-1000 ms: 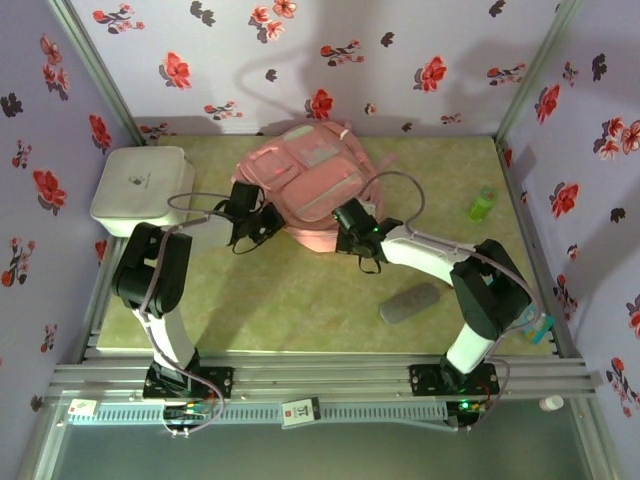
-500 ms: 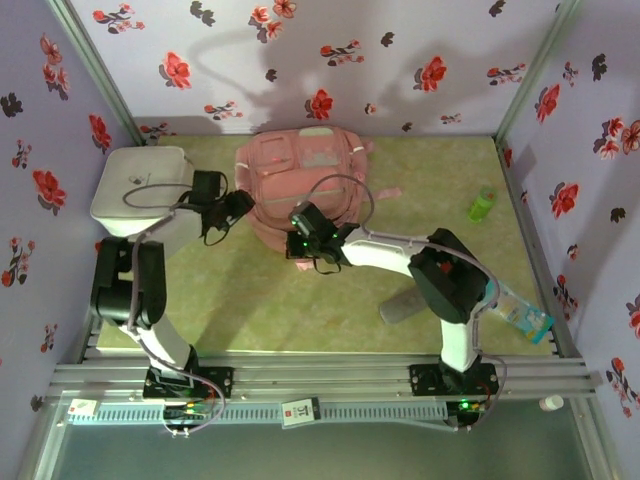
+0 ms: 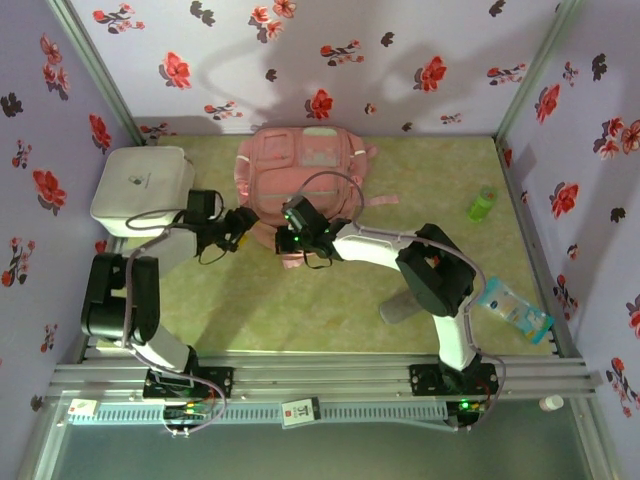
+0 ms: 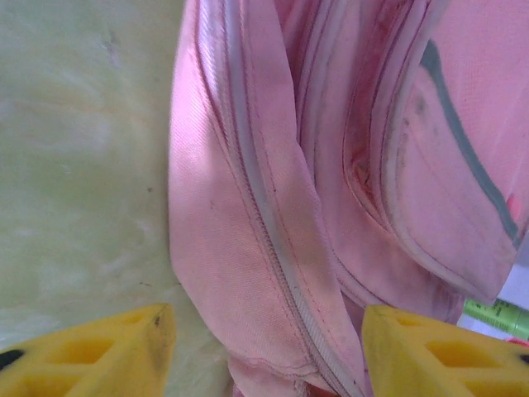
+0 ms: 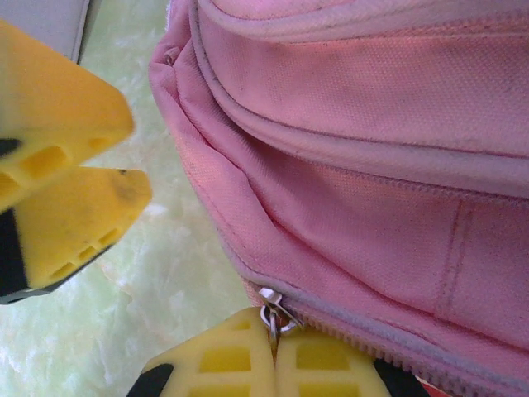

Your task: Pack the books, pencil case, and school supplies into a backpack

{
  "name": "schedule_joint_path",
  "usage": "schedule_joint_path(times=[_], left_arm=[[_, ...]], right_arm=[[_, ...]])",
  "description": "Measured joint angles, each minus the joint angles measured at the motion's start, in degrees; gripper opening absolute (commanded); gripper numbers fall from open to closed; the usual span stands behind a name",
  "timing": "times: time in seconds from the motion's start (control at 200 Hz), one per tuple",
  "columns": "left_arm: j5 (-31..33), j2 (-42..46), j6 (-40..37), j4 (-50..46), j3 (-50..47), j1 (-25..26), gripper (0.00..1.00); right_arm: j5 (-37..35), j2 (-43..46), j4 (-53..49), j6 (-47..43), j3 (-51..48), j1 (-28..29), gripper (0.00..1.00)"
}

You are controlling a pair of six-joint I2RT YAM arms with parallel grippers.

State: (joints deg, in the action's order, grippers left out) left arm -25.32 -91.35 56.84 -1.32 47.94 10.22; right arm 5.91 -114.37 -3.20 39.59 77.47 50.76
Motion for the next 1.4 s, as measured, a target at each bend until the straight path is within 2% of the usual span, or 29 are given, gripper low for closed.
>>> schedule_joint_path(times=[0.36,0.495,0.695,0.865,1.17,1.395], left_arm=[[-3.5,-6.0,0.7,2.4,3.5,1.5,0.49],[-3.9,-7.6,0.4,2.9,4.4,2.2,0.39],[-3.9,-9.2,0.2,3.0,4.4,2.2,0.16],[-3.7,-9.2,-0.4,2.1,4.4,2.3,0.07],[-3.9,-9.2,-1.7,2.0,4.4,2.5,0.04],[-3.9,-9.2,-1.7,1.7,4.4,2.9,0.04]], right_arm=[[0.1,0.0,0.0,0.0,0.0,0.0,0.0],[0.0,0.0,0.0,0.1,0.0,0.0,0.0],[-2.1,0.0,-0.9,2.1,-0.3,0.0,0.0],[-4.7,2.0,-5.7,4.9,-0.9,-0.2,0.0],[-12.3,10.5,-12.7,7.9,-7.8,-2.7,0.0],[-12.5,11.1,-12.7,6.4,-8.6,-3.7,0.01]])
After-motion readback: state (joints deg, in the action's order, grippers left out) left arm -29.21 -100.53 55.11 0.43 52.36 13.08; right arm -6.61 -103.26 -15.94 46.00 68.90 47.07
